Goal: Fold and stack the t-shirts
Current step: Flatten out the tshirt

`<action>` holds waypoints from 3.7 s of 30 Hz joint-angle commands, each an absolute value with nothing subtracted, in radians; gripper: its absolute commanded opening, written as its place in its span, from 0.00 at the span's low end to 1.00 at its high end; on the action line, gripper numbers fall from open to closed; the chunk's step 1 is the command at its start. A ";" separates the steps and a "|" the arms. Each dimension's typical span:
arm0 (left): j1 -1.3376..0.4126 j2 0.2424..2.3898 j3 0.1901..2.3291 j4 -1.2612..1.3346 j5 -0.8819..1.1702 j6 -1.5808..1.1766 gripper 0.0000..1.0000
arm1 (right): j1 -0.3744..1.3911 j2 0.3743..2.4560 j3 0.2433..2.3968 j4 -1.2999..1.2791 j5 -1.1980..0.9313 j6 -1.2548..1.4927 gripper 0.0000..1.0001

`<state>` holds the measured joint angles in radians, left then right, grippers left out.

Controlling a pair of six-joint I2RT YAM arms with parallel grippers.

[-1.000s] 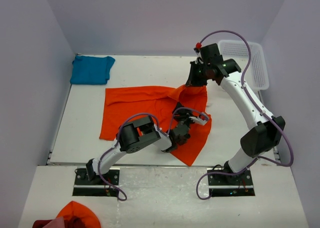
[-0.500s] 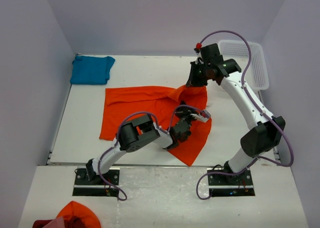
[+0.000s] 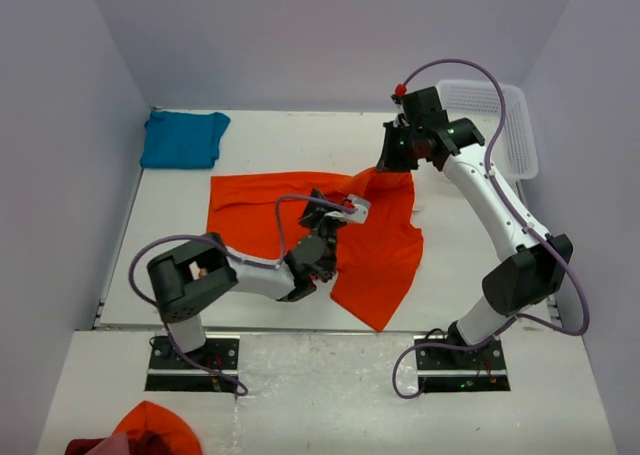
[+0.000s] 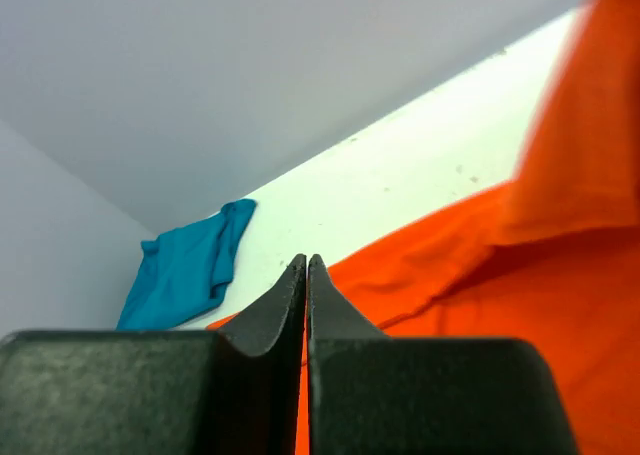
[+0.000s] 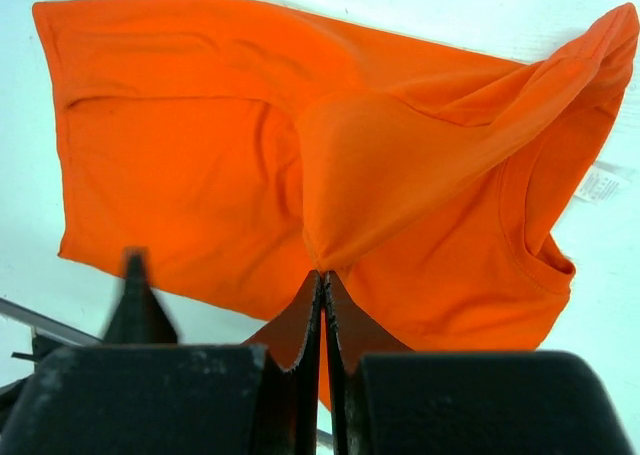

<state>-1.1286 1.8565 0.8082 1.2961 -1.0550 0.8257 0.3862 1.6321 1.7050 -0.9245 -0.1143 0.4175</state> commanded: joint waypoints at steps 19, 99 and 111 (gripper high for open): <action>-0.888 1.261 0.761 0.420 -0.401 -0.233 0.47 | 0.391 1.536 1.588 -0.825 -0.140 0.362 0.00; -0.607 2.023 0.707 1.890 0.347 -1.480 0.52 | 0.393 1.514 1.663 -0.874 -0.219 0.382 0.00; -0.589 2.146 0.877 1.894 0.348 -1.503 0.54 | 0.391 1.522 1.686 -0.900 -0.201 0.371 0.00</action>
<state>-0.5964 2.1174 0.8303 1.3155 0.3511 -1.5013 0.3862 1.5383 1.6394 -0.8856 -0.2012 0.3893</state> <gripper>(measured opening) 0.537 0.004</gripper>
